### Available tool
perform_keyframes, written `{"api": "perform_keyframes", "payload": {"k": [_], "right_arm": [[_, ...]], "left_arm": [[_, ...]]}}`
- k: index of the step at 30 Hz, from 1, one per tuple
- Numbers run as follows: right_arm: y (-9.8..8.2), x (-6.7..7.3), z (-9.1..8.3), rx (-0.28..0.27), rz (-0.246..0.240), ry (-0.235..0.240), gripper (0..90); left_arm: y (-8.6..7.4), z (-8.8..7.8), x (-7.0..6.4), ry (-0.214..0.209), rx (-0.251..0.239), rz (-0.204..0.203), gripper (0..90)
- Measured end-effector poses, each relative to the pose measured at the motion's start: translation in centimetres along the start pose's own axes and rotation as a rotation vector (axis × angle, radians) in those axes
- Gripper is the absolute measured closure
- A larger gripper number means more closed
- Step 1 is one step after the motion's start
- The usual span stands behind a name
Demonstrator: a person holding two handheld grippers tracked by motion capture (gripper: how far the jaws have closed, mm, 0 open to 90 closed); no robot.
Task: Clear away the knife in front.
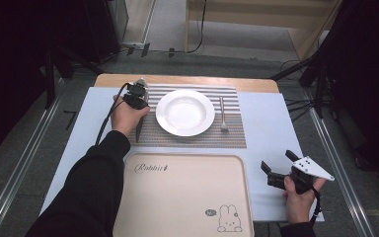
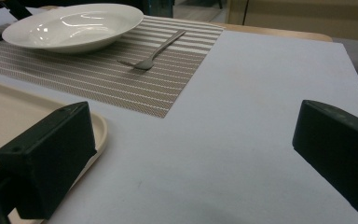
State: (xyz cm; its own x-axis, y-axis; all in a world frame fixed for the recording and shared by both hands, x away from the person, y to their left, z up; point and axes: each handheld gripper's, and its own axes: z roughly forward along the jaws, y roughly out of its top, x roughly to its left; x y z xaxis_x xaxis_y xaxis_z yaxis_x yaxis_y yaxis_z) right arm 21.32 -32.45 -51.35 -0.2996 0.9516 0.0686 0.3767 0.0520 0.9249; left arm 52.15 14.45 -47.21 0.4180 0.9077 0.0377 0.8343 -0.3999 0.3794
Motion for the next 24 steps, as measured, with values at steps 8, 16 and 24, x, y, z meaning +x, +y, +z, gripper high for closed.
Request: {"api": "perform_keyframes", "payload": {"k": [8, 16, 24], "right_arm": [[0.0, 0.0, 0.0, 0.001, 0.005, 0.002, 0.0], [0.0, 0.0, 0.0, 0.003, 0.006, 0.002, 0.0], [0.0, -0.1, 0.0, 0.004, 0.015, 0.0, 0.0]], "left_arm": [[0.1, 0.1, 1.0, -0.054, 0.009, -0.032, 79.1], [0.2, 0.1, 0.9, -0.046, 0.02, -0.024, 78.9], [0.3, 0.1, 1.0, -0.053, 0.026, 0.01, 79.8]]}}
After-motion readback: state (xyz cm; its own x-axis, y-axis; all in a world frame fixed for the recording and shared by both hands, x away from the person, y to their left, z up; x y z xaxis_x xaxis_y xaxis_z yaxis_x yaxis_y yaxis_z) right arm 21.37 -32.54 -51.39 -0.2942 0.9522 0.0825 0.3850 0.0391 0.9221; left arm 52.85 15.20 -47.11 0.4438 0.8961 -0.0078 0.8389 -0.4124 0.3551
